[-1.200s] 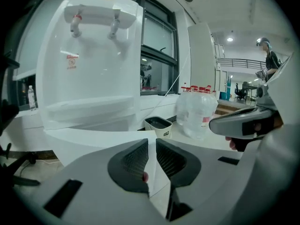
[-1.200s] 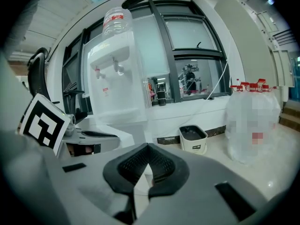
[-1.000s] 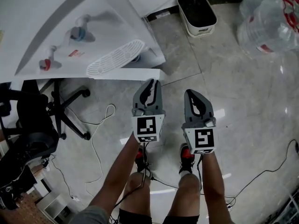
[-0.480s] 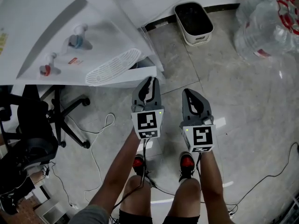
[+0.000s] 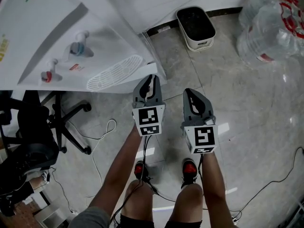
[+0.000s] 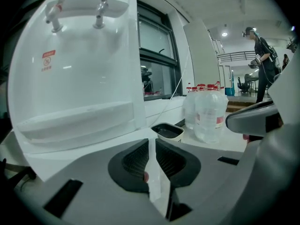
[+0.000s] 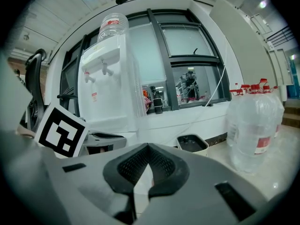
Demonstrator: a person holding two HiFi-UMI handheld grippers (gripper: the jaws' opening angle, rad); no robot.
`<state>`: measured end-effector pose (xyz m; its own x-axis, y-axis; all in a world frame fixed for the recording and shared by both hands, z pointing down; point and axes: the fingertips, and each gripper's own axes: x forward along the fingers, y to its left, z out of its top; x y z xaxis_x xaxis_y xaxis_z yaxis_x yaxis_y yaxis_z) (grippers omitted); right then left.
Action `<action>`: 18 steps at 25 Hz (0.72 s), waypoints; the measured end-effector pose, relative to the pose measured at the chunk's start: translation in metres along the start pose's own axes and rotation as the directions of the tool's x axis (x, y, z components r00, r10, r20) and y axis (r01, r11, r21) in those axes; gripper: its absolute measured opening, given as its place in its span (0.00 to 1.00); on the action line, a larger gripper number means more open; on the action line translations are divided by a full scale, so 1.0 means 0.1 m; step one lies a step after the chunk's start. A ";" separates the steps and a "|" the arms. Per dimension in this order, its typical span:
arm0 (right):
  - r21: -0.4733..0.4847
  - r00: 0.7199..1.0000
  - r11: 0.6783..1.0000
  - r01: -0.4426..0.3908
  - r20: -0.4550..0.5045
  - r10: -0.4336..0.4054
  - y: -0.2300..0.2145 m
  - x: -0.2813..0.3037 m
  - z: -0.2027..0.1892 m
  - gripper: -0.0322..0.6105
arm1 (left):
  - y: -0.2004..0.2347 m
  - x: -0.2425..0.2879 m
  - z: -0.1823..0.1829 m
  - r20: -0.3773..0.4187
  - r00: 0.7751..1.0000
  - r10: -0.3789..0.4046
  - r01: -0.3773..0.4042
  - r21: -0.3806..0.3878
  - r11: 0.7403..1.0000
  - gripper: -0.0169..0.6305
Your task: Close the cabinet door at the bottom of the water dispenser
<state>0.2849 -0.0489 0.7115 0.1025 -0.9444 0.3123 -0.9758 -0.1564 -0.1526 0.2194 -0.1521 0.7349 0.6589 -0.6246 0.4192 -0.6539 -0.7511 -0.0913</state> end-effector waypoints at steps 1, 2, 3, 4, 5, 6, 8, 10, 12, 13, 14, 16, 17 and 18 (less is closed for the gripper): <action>-0.002 1.000 1.000 -0.001 0.002 0.001 0.00 0.01 0.01 0.07 | 0.01 0.01 -0.01 -0.002 1.000 0.003 -0.003 -0.005 1.000 0.13; -0.003 1.000 1.000 -0.001 0.004 0.001 0.00 0.03 0.01 0.07 | 0.03 0.03 -0.02 -0.003 1.000 0.006 -0.006 -0.010 1.000 0.13; -0.003 1.000 1.000 -0.001 0.005 0.001 0.00 0.04 0.01 0.07 | 0.05 0.04 -0.04 -0.006 1.000 0.010 -0.010 -0.014 1.000 0.13; -0.003 1.000 1.000 0.000 0.005 0.000 0.00 0.05 0.01 0.07 | 0.06 0.06 -0.05 -0.009 1.000 0.013 -0.014 -0.018 1.000 0.13; -0.004 1.000 1.000 0.000 0.005 0.000 0.00 0.05 0.01 0.07 | 0.08 0.07 -0.06 -0.011 1.000 0.017 -0.018 -0.020 1.000 0.13; -0.005 1.000 1.000 0.001 0.003 -0.001 -0.01 0.06 0.00 0.07 | 0.10 0.09 -0.07 -0.012 1.000 0.021 -0.021 -0.020 1.000 0.13; -0.006 1.000 1.000 0.003 0.000 -0.003 -0.01 0.06 -0.01 0.07 | 0.12 0.11 -0.06 -0.011 1.000 0.027 -0.027 -0.011 1.000 0.13; -0.006 1.000 1.000 0.006 -0.002 -0.006 -0.01 0.04 -0.01 0.07 | 0.15 0.13 -0.05 -0.007 0.999 0.035 -0.035 0.000 0.999 0.13; -0.007 1.000 1.000 0.011 -0.002 -0.011 -0.02 0.02 -0.01 0.07 | 0.19 0.14 -0.04 -0.004 0.999 0.046 -0.046 0.001 0.999 0.13; -0.008 1.000 1.000 0.013 -0.002 -0.013 -0.03 0.01 0.00 0.07 | 0.21 0.15 -0.04 -0.005 0.999 0.050 -0.050 0.000 0.999 0.13; -0.009 1.000 1.000 0.015 -0.001 -0.015 -0.03 -0.01 0.00 0.07 | 0.23 0.16 -0.04 -0.005 0.999 0.054 -0.054 0.002 0.999 0.13; -0.009 1.000 1.000 0.022 0.003 -0.022 -0.06 -0.03 0.00 0.07 | 0.25 0.19 -0.02 -0.006 0.998 0.063 -0.063 0.011 0.998 0.13; -0.009 1.000 1.000 0.026 0.005 -0.026 -0.08 -0.04 0.01 0.07 | 0.26 0.21 -0.01 -0.005 0.998 0.068 -0.067 0.016 0.998 0.13; -0.009 1.000 0.999 0.030 0.008 -0.030 -0.10 -0.04 0.01 0.07 | 0.27 0.23 0.00 -0.005 0.997 0.071 -0.071 0.018 0.997 0.13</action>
<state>0.2941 -0.0437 0.7103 0.1337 -0.9417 0.3088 -0.9739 -0.1825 -0.1347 0.2169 -0.1869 0.7423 0.6091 -0.6752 0.4160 -0.6922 -0.7086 -0.1366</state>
